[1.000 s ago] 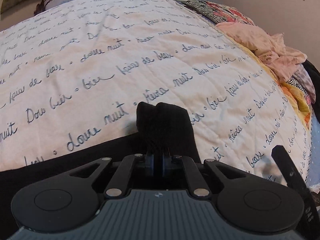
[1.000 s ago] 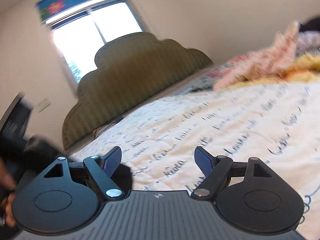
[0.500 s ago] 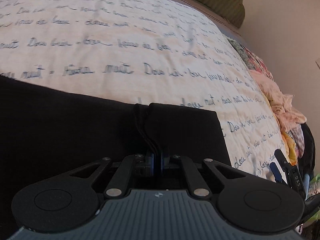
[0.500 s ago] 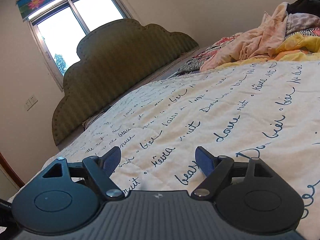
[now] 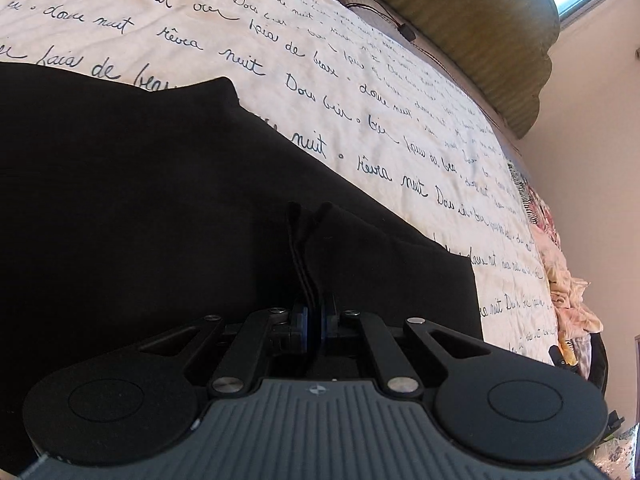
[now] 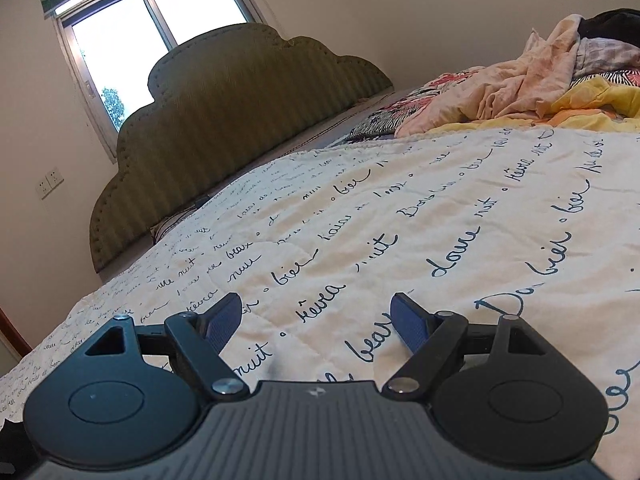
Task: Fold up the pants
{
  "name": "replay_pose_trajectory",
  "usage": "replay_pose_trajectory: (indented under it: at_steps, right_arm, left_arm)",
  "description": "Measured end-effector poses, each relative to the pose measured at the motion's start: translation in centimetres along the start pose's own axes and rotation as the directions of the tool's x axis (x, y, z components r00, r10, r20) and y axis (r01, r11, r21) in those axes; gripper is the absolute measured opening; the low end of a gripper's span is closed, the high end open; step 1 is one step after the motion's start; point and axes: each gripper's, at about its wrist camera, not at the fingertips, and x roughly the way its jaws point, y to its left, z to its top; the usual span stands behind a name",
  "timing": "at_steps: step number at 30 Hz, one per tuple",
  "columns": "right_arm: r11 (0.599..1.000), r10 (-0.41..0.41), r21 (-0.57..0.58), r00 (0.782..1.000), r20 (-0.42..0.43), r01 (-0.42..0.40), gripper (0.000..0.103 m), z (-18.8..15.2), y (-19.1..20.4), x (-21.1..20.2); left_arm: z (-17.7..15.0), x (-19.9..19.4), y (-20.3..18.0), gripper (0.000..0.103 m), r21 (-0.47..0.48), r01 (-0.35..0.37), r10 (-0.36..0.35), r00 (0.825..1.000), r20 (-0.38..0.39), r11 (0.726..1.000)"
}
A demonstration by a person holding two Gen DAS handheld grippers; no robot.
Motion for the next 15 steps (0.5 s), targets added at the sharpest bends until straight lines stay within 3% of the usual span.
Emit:
replay_pose_trajectory:
  at_steps: [8,11,15]
  right_arm:
    - [0.999,-0.027,-0.029,1.0,-0.008,0.027,0.082,-0.2,0.5,0.1]
    - [0.999,-0.03,-0.031,1.0,-0.01,0.029,0.082,-0.2,0.5,0.1]
    - [0.997,-0.046,-0.062,0.999,-0.026,0.044,0.082,0.1,1.3,0.1]
  left_arm:
    - [-0.3,0.4,0.7,0.007,-0.029,0.023,-0.023,1.0,-0.006,0.999]
    - [-0.1,0.6,1.3,0.019,-0.068,0.049,-0.05,0.999,-0.017,0.997]
    - [-0.7,-0.9,1.6,0.019,-0.099,0.059,-0.058,0.998,0.008,0.993]
